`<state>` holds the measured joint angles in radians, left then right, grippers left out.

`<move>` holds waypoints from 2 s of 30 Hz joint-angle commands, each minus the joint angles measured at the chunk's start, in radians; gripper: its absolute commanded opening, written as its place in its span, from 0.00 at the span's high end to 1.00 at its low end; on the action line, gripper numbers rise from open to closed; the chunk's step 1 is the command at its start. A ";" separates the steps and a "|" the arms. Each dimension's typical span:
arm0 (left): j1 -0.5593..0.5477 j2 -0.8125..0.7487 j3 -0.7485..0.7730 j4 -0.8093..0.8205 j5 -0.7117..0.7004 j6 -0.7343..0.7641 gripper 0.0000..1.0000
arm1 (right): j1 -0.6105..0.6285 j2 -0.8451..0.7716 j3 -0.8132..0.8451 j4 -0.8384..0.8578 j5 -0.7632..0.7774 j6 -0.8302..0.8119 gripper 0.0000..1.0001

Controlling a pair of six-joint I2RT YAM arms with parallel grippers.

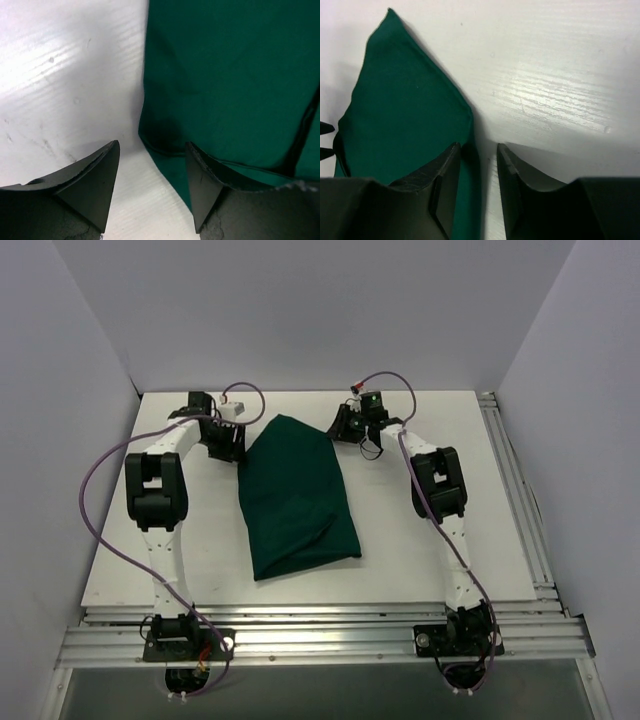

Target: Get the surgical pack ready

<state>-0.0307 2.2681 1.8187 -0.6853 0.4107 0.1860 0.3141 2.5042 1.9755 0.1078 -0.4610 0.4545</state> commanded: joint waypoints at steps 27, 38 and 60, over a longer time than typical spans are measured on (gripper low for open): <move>-0.029 -0.143 0.083 -0.068 0.122 0.024 0.98 | -0.001 -0.163 -0.012 0.066 -0.128 0.018 1.00; -0.026 -0.350 -0.100 -0.100 0.200 0.162 0.98 | -0.021 -0.427 -0.291 0.096 -0.180 -0.100 1.00; -0.172 -0.763 -0.627 -0.123 0.243 0.451 0.96 | 0.054 -0.976 -1.089 0.306 -0.081 -0.034 1.00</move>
<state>-0.1543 1.5677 1.2510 -0.8101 0.6594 0.5648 0.3332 1.5787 0.9340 0.3531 -0.5842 0.3988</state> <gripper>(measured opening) 0.044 0.012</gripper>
